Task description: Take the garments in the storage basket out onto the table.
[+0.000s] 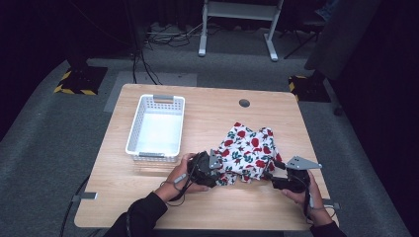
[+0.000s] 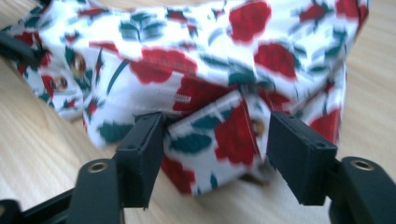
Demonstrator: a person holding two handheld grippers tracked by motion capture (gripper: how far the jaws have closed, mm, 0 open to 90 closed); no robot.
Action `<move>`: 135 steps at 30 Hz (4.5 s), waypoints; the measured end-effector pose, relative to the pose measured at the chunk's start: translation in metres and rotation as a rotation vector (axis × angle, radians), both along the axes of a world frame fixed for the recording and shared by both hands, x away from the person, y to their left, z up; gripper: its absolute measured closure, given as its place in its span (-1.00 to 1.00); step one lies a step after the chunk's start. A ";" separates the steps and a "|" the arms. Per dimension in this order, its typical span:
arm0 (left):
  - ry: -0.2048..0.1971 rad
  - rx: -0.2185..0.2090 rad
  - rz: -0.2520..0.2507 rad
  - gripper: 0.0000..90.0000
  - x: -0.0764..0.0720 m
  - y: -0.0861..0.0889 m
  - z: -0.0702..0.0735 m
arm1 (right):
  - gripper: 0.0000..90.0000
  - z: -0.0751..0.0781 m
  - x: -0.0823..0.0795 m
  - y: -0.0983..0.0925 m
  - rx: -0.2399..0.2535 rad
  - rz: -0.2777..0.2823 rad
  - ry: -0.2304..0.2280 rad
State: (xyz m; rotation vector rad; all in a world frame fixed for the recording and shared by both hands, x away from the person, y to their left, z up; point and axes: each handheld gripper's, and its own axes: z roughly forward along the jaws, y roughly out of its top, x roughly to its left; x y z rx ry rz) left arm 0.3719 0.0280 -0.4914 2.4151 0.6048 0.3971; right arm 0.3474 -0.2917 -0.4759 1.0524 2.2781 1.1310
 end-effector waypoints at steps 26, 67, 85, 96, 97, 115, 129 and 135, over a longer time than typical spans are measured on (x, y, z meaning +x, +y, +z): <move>0.093 -0.110 -0.067 -0.06 -0.034 0.009 -0.010 | 0.36 -0.014 0.110 0.011 -0.270 -0.179 0.119; 0.082 -0.088 -0.117 0.22 -0.030 0.002 -0.006 | 0.10 -0.014 0.048 -0.004 -0.250 -0.093 0.100; -0.020 -0.060 -0.064 0.04 0.000 -0.019 0.014 | -0.18 0.014 0.038 -0.015 -0.194 -0.146 0.058; 0.036 -0.007 -0.101 0.42 0.021 -0.036 -0.002 | -0.25 0.025 0.001 0.009 -0.091 0.049 0.055; 0.035 -0.004 -0.106 0.48 0.021 -0.037 -0.002 | -0.25 0.023 -0.003 0.017 -0.085 0.080 0.056; -0.059 -0.060 0.029 0.87 0.024 0.000 0.024 | -0.02 -0.016 0.006 0.059 -0.188 0.169 0.211; -0.086 -0.023 0.094 0.87 0.022 0.033 0.025 | -0.14 -0.012 0.011 0.023 -0.253 0.065 0.228; -0.055 0.004 0.086 0.94 0.021 0.032 0.014 | -0.18 -0.011 0.010 0.010 -0.262 0.034 0.226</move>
